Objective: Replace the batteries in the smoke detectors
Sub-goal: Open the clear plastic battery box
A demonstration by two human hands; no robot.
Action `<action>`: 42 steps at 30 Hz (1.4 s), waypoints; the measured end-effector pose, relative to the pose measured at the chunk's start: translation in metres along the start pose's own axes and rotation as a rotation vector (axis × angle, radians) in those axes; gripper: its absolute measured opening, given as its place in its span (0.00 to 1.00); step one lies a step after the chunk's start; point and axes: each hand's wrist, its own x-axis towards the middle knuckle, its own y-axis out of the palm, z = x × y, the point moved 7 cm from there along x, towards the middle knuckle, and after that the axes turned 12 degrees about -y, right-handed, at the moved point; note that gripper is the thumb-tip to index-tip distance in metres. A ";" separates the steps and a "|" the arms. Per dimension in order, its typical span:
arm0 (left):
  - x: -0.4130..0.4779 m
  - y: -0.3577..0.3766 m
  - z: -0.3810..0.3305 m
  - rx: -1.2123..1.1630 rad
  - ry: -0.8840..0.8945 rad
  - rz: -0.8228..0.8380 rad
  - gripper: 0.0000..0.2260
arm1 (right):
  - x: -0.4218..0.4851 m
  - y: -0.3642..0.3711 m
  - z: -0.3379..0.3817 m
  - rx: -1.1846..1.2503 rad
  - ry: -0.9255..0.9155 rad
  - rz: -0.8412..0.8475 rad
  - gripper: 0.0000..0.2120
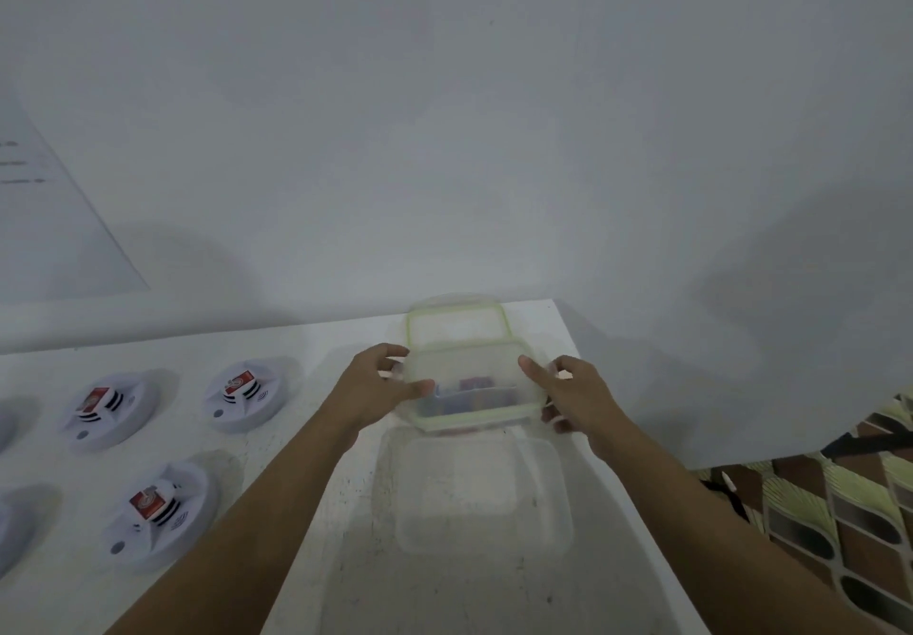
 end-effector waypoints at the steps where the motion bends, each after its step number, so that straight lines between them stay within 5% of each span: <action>1: 0.003 0.001 -0.005 0.030 0.025 0.023 0.24 | -0.003 0.001 0.000 0.007 -0.008 0.014 0.28; 7: 0.015 0.012 -0.034 0.392 -0.038 0.141 0.25 | -0.015 0.009 0.006 0.150 -0.026 0.113 0.27; 12: 0.028 0.037 -0.041 0.603 -0.045 0.174 0.31 | -0.006 -0.001 -0.001 0.321 -0.035 -0.131 0.24; 18: 0.041 0.051 -0.035 0.363 -0.095 0.275 0.25 | -0.022 0.023 -0.020 0.425 0.056 -0.001 0.33; 26: 0.054 0.058 -0.031 0.163 -0.217 0.352 0.26 | -0.022 0.023 -0.022 0.483 0.112 -0.034 0.32; 31: 0.057 0.061 -0.027 0.144 -0.275 0.452 0.37 | -0.019 0.024 -0.026 0.527 0.100 -0.024 0.26; 35: 0.047 0.065 -0.031 0.108 -0.309 0.565 0.17 | -0.019 0.023 -0.028 0.546 0.102 -0.030 0.21; 42: 0.039 0.067 -0.030 0.089 -0.346 0.646 0.13 | -0.017 0.025 -0.030 0.562 0.085 -0.037 0.28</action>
